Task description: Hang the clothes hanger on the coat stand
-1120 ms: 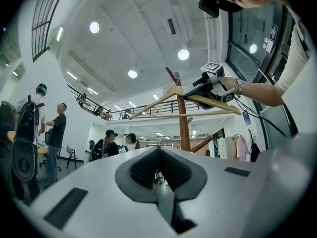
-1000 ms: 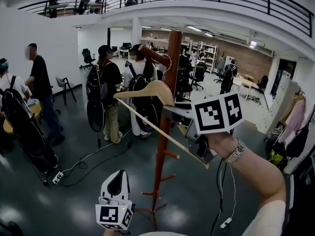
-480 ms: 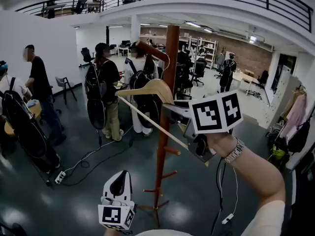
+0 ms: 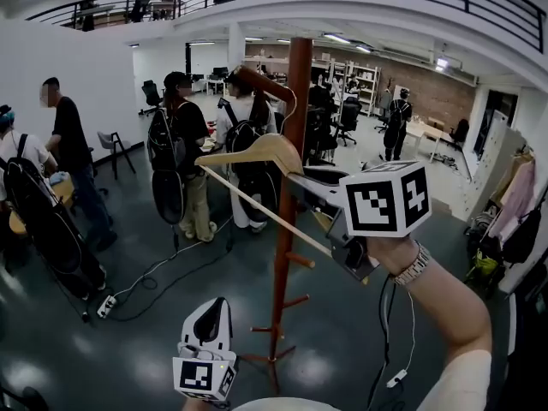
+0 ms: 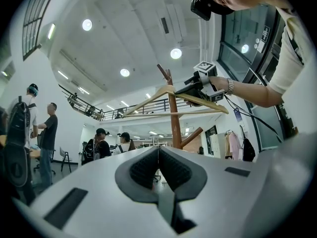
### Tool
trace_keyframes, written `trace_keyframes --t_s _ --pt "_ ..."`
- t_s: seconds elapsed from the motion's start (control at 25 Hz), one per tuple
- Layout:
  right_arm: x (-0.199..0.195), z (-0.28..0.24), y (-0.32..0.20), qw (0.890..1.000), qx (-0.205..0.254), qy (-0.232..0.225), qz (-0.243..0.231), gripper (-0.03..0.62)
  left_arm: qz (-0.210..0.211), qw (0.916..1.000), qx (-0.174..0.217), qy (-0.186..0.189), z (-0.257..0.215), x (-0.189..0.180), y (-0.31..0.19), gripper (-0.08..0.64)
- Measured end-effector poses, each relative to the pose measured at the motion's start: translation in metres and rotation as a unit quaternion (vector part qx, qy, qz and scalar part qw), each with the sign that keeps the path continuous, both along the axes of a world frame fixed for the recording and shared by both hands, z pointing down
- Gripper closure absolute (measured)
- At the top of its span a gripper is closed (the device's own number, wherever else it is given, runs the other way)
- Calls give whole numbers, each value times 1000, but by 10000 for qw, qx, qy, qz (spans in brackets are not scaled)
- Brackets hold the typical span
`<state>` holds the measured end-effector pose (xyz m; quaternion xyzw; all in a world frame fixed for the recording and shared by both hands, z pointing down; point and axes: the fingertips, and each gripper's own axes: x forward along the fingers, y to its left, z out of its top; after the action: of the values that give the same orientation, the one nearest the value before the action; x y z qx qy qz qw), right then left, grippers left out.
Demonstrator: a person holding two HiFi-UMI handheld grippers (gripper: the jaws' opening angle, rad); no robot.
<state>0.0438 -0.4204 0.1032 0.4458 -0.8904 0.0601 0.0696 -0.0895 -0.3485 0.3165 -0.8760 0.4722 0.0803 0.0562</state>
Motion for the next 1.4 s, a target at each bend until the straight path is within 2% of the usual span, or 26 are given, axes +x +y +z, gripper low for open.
trace_keyframes --t_s 0.16,0.44,0.8,1.04,1.12,1.24,1.32,1.4 --pt "15 -2 13 9997 195 -80 -97 522 -34 10000 -22 -45 4 12 5 548" --pt "13 -5 30 9983 504 -8 -280 522 -78 9998 46 -195 5 15 5 548" --pt "33 -12 59 9943 917 -145 -519 522 -227 9990 -6 -389 14 27 9 548" --pt "38 -2 74 9925 1010 -302 -611 522 -262 9994 78 -190 10 31 13 548" --pt "46 2 79 9909 1174 -429 -498 522 -284 9994 44 -205 12 33 16 548" --pt "65 20 85 9875 1509 -455 -71 523 -331 9988 -99 -344 21 34 22 548" --pt "73 41 92 9828 1818 -237 221 523 -363 9986 -141 -351 27 33 26 548" --pt "78 62 102 9719 2281 146 564 528 -404 9985 -144 -330 31 30 29 548"
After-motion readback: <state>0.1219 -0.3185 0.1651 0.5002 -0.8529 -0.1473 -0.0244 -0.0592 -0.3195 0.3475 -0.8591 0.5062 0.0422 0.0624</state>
